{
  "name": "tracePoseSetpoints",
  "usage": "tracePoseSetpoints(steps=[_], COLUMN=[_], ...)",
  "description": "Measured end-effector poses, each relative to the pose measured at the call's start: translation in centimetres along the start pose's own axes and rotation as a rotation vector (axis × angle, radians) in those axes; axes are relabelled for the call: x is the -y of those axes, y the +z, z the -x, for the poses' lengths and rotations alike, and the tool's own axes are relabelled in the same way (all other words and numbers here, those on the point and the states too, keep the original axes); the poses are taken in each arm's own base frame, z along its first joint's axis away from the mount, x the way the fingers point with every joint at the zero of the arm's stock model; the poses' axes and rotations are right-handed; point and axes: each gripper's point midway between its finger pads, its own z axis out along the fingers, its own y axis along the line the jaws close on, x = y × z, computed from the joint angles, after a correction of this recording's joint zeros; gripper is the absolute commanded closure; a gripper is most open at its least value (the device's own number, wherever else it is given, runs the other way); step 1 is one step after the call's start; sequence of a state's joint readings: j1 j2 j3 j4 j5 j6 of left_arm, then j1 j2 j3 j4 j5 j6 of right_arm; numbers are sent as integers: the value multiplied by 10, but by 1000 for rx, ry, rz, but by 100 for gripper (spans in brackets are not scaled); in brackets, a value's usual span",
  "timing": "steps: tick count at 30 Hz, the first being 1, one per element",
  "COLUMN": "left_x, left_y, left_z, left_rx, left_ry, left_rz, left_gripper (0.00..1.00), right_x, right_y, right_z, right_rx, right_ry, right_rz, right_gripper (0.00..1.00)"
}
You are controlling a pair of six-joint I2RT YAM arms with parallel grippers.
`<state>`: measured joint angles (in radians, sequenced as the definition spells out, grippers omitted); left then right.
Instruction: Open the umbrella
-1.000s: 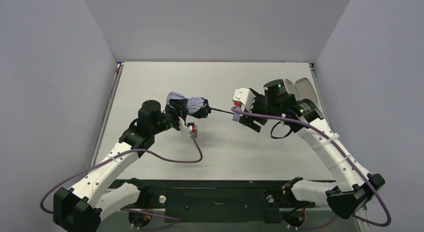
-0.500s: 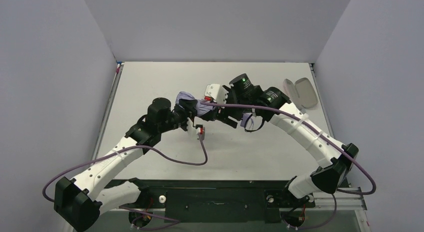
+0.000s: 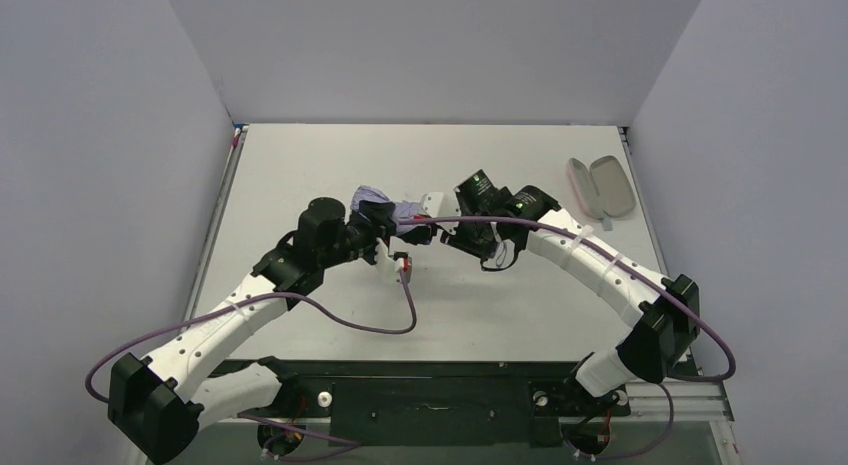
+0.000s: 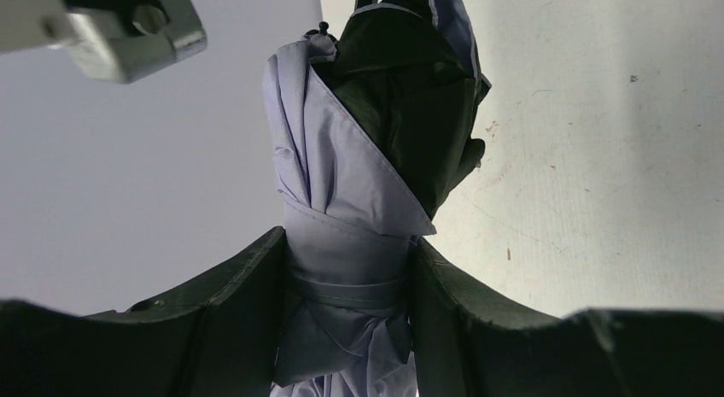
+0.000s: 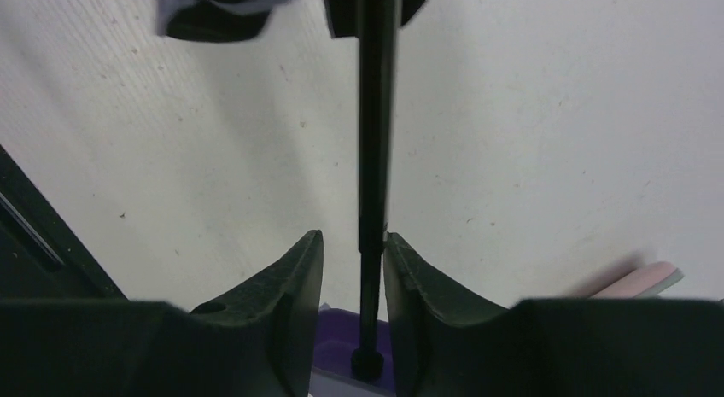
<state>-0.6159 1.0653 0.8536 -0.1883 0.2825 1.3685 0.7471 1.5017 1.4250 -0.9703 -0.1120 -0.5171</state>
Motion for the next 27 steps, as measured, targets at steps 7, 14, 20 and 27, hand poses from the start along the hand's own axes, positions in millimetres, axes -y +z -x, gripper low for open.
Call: tracePoseSetpoints(steps=[7,14,20,27], left_x=[8,4,6,4], left_y=[-1,-10,-12,-20], left_z=[-1,-13,-16,-38], left_rx=[-6,-45,-32,-76], left_ry=[-3,-6,0,-10], left_rz=[-30,-17,-29,-23], left_gripper=[100,100,100,100], right_x=[13,16,8,9], right_y=[10,4,4,0], right_z=[-36,-69,-88,-122], right_rx=[-64,-124,-151,-208], right_ry=[45,32,-27,-21], right_rz=[-14,-23,-12,-28], right_gripper=[85,88,89,91])
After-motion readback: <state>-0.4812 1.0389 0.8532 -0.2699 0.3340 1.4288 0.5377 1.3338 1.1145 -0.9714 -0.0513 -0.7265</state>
